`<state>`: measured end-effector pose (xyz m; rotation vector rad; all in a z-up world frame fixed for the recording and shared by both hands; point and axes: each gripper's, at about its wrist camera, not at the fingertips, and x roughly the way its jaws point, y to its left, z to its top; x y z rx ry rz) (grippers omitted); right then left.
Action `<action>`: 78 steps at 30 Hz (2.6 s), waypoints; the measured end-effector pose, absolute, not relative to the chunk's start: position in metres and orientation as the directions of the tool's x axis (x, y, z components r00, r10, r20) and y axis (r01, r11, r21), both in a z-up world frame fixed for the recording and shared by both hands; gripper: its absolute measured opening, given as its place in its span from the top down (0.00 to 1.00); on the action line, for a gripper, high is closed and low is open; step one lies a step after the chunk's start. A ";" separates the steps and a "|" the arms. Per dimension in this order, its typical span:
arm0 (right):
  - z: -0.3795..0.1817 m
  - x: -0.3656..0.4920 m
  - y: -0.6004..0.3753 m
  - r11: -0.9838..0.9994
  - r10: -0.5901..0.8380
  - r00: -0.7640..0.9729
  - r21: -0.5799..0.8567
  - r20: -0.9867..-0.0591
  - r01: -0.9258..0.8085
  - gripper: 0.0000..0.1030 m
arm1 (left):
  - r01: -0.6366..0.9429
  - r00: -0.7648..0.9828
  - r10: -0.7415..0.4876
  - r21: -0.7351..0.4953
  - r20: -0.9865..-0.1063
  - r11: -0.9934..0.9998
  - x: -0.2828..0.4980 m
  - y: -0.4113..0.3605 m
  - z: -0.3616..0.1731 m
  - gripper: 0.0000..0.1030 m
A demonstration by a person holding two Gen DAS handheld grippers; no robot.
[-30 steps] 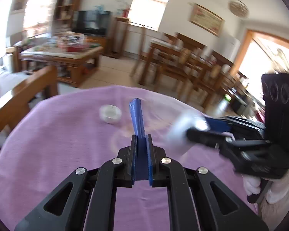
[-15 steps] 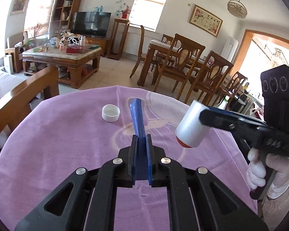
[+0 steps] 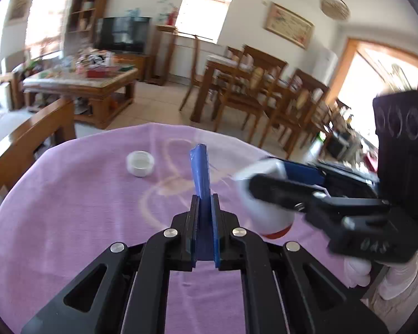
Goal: Collect trash
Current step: 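Lift the blue tube and white roller and carry them toward the black bin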
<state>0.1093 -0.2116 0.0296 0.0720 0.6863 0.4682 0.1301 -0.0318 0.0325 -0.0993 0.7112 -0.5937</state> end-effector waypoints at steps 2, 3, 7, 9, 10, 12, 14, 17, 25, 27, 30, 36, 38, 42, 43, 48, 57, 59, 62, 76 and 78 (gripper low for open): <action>0.033 0.107 -0.215 0.918 0.382 0.705 0.157 -0.597 -0.364 0.61 | 0.427 0.618 -0.520 -0.305 -0.590 0.851 0.139 -0.015 0.031 0.92; 0.036 0.104 -0.213 0.918 0.378 0.709 0.138 -0.595 -0.373 0.61 | 0.421 0.617 -0.519 -0.310 -0.591 0.853 0.140 -0.013 0.030 0.92; 0.041 0.105 -0.215 0.886 0.457 0.685 0.218 -0.568 -0.410 0.61 | 0.431 0.614 -0.528 -0.311 -0.587 0.847 0.140 -0.018 0.029 0.92; 0.042 0.105 -0.221 0.863 0.501 0.661 0.274 -0.559 -0.424 0.61 | 0.401 0.640 -0.513 -0.321 -0.572 0.858 0.140 -0.018 0.031 0.91; 0.045 0.102 -0.219 0.857 0.512 0.654 0.277 -0.557 -0.435 0.61 | 0.376 0.663 -0.492 -0.318 -0.564 0.870 0.141 -0.016 0.034 0.91; 0.051 0.095 -0.214 0.841 0.536 0.636 0.284 -0.555 -0.460 0.61 | 0.333 0.699 -0.479 -0.352 -0.531 0.875 0.148 -0.011 0.039 0.90; 0.061 0.090 -0.210 0.825 0.558 0.620 0.295 -0.551 -0.481 0.61 | 0.297 0.707 -0.486 -0.408 -0.514 0.863 0.158 -0.003 0.041 0.90; 0.074 0.082 -0.205 0.805 0.588 0.601 0.318 -0.542 -0.501 0.61 | 0.250 0.742 -0.459 -0.433 -0.489 0.866 0.168 -0.003 0.046 0.90; 0.091 0.065 -0.203 0.757 0.651 0.556 0.395 -0.516 -0.520 0.61 | 0.257 0.746 -0.505 -0.512 -0.434 0.820 0.166 -0.011 0.050 0.90; 0.089 0.063 -0.203 0.746 0.664 0.542 0.416 -0.514 -0.520 0.61 | 0.255 0.756 -0.507 -0.527 -0.415 0.811 0.163 -0.008 0.049 0.90; 0.084 0.064 -0.207 0.733 0.680 0.531 0.449 -0.506 -0.510 0.61 | 0.250 0.776 -0.481 -0.502 -0.407 0.828 0.157 -0.009 0.052 0.90; 0.079 0.065 -0.211 0.705 0.709 0.510 0.510 -0.487 -0.493 0.61 | 0.232 0.775 -0.461 -0.485 -0.432 0.844 0.156 -0.013 0.049 0.90; 0.077 0.066 -0.211 0.701 0.713 0.505 0.512 -0.487 -0.496 0.61 | 0.224 0.789 -0.443 -0.472 -0.425 0.853 0.153 -0.014 0.050 0.90; 0.080 0.064 -0.208 0.710 0.705 0.508 0.490 -0.495 -0.507 0.61 | 0.179 0.794 -0.399 -0.451 -0.459 0.875 0.156 -0.012 0.048 0.90; 0.080 0.065 -0.209 0.714 0.701 0.516 0.486 -0.493 -0.504 0.61 | 0.174 0.791 -0.391 -0.440 -0.471 0.881 0.158 -0.013 0.046 0.90; 0.084 0.069 -0.227 0.746 0.664 0.572 0.476 -0.481 -0.466 0.61 | 0.159 0.779 -0.353 -0.381 -0.518 0.911 0.161 -0.015 0.036 0.90; 0.068 0.065 -0.235 0.820 0.572 0.626 0.380 -0.530 -0.428 0.61 | 0.264 0.754 -0.412 -0.339 -0.511 0.903 0.147 -0.026 0.036 0.89; 0.067 0.060 -0.240 0.844 0.537 0.655 0.338 -0.531 -0.418 0.61 | 0.295 0.754 -0.433 -0.334 -0.494 0.895 0.138 -0.026 0.041 0.89; 0.066 0.048 -0.250 0.869 0.495 0.696 0.286 -0.521 -0.404 0.61 | 0.347 0.746 -0.474 -0.333 -0.468 0.876 0.123 -0.029 0.048 0.89; 0.053 -0.021 -0.379 0.939 0.316 0.836 0.273 -0.448 -0.209 0.61 | 0.585 0.614 -0.656 -0.305 -0.439 0.752 0.060 -0.136 0.066 0.89; 0.050 -0.034 -0.409 0.945 0.280 0.853 0.285 -0.441 -0.162 0.61 | 0.627 0.574 -0.691 -0.307 -0.440 0.716 0.055 -0.163 0.068 0.89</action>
